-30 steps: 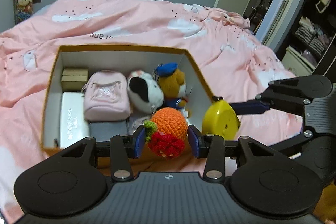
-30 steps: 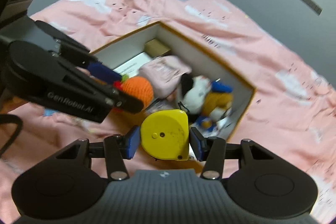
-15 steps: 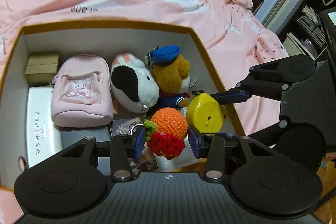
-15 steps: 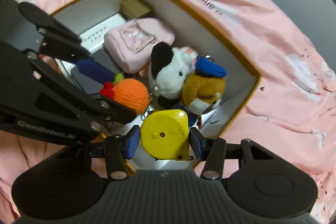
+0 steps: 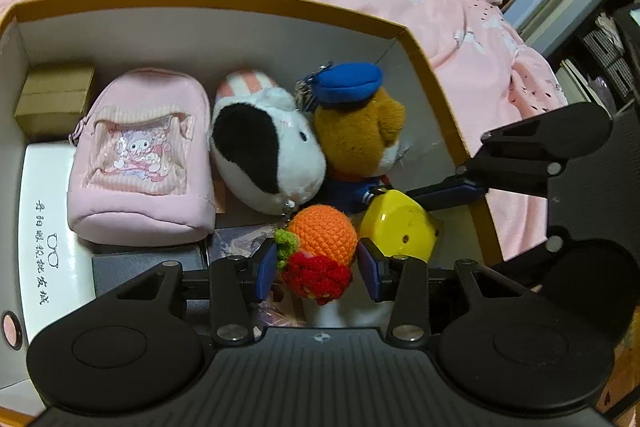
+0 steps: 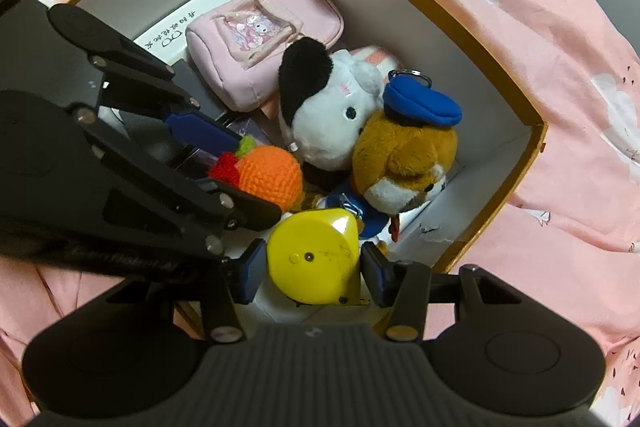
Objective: Organize objects
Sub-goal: 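Lower the tape measure and fruit into the orange box and open both tools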
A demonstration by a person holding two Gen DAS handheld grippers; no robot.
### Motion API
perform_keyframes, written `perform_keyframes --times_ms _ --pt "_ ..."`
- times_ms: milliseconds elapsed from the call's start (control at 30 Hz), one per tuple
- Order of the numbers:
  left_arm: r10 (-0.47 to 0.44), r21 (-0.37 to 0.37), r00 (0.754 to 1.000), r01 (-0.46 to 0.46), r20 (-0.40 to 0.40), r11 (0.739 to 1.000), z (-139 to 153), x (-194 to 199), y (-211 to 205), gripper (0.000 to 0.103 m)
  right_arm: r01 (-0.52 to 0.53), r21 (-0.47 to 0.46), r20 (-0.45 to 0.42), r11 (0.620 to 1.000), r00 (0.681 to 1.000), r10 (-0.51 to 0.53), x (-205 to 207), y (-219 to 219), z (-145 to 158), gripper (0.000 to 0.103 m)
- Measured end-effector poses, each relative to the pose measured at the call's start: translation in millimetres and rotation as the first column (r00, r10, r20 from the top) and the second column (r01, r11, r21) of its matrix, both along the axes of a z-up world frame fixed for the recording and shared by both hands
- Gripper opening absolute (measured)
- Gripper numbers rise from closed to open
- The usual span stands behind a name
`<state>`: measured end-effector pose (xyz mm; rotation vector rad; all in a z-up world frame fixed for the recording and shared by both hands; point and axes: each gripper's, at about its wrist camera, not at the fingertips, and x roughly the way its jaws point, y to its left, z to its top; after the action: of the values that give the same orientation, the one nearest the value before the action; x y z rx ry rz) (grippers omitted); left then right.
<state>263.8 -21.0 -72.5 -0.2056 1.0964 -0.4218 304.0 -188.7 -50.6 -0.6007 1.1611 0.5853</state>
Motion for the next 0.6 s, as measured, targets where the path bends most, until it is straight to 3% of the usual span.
perform_keyframes --times_ms 400,533,600 --pt "0.014 0.037 0.998 -0.012 -0.060 0.999 -4.9 1.4 2.4 0.051 -0.009 -0.023 -0.016 1.000 1.000 0.008 -8.1 3.4 -1.6 0.053" --pt "0.045 0.040 0.998 -0.042 -0.053 0.998 -4.2 -1.0 7.6 0.068 -0.003 -0.026 -0.011 1.000 1.000 0.002 -11.5 3.1 -0.8 0.053" --pt "0.046 0.035 0.998 -0.044 -0.043 0.998 -3.1 -2.7 9.3 0.070 -0.002 -0.029 -0.008 1.000 1.000 0.002 -13.5 3.4 -0.4 0.053"
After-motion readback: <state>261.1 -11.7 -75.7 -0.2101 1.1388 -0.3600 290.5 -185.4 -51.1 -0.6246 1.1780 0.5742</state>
